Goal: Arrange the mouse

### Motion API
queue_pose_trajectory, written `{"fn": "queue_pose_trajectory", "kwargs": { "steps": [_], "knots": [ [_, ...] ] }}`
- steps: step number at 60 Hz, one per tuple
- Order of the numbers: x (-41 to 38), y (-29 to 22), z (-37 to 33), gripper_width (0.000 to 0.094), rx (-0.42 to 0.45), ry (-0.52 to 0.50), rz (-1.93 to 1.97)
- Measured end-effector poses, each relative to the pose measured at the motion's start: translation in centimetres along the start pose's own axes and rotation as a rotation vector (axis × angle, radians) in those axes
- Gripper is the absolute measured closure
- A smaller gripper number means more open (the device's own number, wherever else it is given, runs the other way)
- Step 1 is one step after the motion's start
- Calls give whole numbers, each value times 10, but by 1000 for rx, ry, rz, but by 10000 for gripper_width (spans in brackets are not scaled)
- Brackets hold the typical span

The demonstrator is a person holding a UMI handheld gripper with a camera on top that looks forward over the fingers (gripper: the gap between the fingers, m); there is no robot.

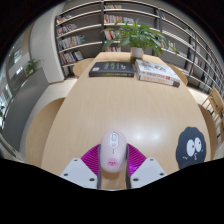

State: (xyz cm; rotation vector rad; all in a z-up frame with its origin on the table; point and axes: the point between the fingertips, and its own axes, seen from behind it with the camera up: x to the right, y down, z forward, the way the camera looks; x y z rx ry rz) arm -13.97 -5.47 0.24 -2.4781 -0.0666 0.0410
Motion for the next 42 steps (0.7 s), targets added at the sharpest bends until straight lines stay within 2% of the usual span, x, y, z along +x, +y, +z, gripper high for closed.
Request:
{"fn": "queue_pose_trajectory", "kwargs": {
  "steps": [6,16,19,24,29,33,36,42],
  "knots": [
    [13,-64,-43,606,123,-25,-36],
    [82,-187,-147,606,377,27,-100],
    [110,-211,-177,606,441,53,-110],
    [163,-226,-211,609,498,94,-119],
    [216,-235,-222,608,500,130,-105],
    [252,-213,-213,608,482,138,-75],
    [276,-181,-187,609,442,147,-55],
    [308,-127,-151,607,305,137,-24]
  ]
}}
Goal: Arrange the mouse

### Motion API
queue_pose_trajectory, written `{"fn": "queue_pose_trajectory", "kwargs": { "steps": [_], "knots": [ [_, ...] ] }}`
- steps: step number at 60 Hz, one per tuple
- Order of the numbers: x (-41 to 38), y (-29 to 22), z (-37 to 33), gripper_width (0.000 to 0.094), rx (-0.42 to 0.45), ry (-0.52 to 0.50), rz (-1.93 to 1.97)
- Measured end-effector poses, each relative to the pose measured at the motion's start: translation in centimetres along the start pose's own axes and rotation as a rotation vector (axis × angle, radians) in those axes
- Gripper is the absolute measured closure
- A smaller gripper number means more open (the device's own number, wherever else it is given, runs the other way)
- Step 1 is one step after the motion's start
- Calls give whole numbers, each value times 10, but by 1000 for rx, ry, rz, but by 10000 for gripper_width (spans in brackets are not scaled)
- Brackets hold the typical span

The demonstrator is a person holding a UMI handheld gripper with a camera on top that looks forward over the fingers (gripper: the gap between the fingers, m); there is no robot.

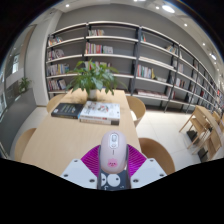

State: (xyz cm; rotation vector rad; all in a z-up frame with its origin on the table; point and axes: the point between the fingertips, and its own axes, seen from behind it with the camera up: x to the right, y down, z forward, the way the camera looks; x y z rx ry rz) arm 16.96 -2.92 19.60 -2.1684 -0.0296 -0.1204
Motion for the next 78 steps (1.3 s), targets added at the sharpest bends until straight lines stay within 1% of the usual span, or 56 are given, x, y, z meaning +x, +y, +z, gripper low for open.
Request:
{"fn": "queue_pose_trajectory", "kwargs": {
  "steps": [3,11,16,21,23,24,28,29,32,36,38,41,43,44,46,53,56,64,70,78],
  "knots": [
    [-1,50,18,608,-70,-14,7],
    [-10,142,40,607,-245,-72,29],
    [-17,181,50,607,-300,-88,22],
    [-21,203,51,606,-353,-94,33],
    [-22,210,58,600,-332,-88,20],
    [-22,209,59,573,-322,-86,15],
    [-23,214,59,534,-328,-80,-5],
    [-20,206,53,523,-335,-80,-9],
    [-21,212,58,488,-333,-76,-10],
    [-21,215,58,440,-351,-78,4],
    [-18,215,58,371,-362,-70,12],
    [-9,212,54,212,-376,-41,0],
    [-8,211,52,134,-392,-37,-6],
    [-8,208,49,104,-392,-36,-9],
    [-9,199,43,78,-375,-41,-9],
    [-19,152,16,77,-287,-36,-8],
    [-22,133,-2,78,-262,-29,-7],
    [-46,87,-56,82,-159,-38,16],
    [-66,74,-96,80,-107,-45,32],
    [-86,65,-138,81,-67,-48,37]
  ]
}}
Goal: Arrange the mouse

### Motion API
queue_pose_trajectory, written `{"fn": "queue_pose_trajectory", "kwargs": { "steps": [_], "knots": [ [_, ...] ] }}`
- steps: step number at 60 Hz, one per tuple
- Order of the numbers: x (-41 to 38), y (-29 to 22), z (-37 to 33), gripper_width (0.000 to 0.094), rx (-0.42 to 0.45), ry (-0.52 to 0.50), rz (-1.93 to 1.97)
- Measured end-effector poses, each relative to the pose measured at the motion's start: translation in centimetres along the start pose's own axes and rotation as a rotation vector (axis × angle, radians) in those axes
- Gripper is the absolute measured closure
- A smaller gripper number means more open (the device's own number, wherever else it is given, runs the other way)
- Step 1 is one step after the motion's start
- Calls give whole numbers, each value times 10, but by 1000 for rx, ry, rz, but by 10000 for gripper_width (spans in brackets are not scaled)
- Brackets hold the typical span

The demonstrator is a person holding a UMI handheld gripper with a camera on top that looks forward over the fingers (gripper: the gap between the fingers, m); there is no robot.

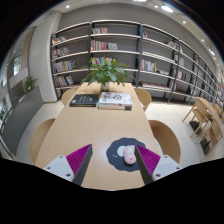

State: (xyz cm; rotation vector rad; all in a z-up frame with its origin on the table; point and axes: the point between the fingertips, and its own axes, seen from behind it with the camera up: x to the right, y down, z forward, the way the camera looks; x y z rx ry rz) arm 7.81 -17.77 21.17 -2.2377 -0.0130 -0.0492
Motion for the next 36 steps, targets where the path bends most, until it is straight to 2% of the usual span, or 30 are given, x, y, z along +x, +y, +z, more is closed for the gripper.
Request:
{"fn": "queue_pose_trajectory", "kwargs": {
  "steps": [19,36],
  "knots": [
    [-57,28,-63,82,22,-49,-12],
    [-77,43,-79,84,21,-65,-23]
  ]
}}
